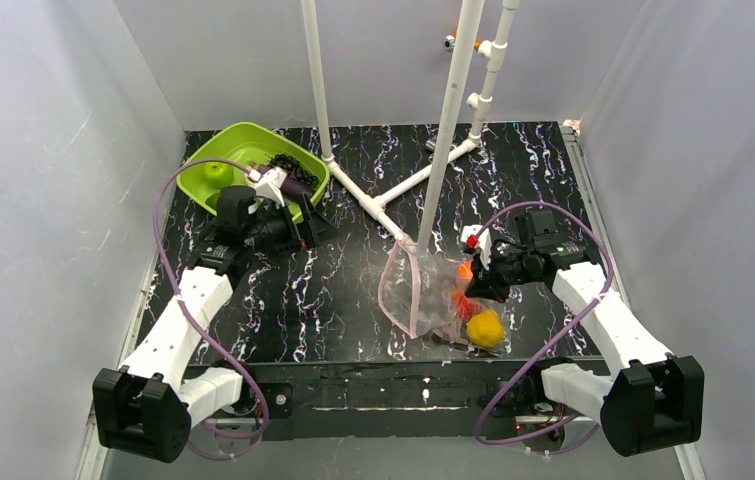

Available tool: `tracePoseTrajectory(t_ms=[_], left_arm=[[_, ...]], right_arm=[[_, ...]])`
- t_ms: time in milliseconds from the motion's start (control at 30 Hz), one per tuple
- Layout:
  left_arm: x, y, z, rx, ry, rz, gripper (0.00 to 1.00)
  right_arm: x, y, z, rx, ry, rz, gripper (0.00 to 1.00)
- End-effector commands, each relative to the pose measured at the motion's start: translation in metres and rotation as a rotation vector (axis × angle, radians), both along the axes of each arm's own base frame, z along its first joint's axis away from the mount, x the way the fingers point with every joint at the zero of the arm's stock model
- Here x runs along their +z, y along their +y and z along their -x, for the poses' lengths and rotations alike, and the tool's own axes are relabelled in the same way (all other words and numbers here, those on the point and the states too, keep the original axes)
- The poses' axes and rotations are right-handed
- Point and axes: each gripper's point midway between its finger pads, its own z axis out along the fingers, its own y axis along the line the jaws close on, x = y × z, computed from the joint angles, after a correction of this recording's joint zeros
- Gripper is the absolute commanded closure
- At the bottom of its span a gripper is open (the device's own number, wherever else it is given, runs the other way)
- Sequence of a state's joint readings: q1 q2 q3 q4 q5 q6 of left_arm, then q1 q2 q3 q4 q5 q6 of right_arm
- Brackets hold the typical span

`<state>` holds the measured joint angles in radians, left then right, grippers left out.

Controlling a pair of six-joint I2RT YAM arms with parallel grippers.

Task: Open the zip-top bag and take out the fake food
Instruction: Pick up the fake fruit from the zipper food storage bag.

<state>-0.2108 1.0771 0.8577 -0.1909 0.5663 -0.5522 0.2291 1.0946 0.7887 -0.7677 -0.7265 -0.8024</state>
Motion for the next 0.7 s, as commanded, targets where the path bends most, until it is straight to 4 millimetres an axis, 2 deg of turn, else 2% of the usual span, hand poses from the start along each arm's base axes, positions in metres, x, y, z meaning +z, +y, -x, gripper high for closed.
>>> tracePoseTrajectory(t_ms=[0, 167, 333, 467, 633, 667], left_arm=[[0.003, -0.017, 0.025, -0.082, 0.001, 0.015, 0.02], [0.008, -0.035, 0.041, -0.151, -0.021, 0.011, 0.02], [0.023, -0.062, 0.060, -0.248, -0.098, 0.040, 0.02], [0.020, -0.083, 0.077, -0.310, -0.109, 0.069, 0.02], [0.012, -0.104, 0.089, -0.348, -0.102, 0.074, 0.02], [0.016, -0.108, 0.088, -0.353, -0.123, 0.085, 0.02]], right_arm=[[0.008, 0.002, 0.003, 0.022, -0.007, -0.025, 0.98], [0.008, 0.002, 0.004, 0.025, -0.006, -0.026, 0.98], [0.009, 0.001, 0.004, 0.026, -0.007, -0.026, 0.98], [0.009, 0.001, 0.005, 0.028, -0.005, -0.028, 0.98], [0.009, 0.001, 0.005, 0.028, -0.006, -0.028, 0.98], [0.009, 0.001, 0.004, 0.027, -0.008, -0.030, 0.98]])
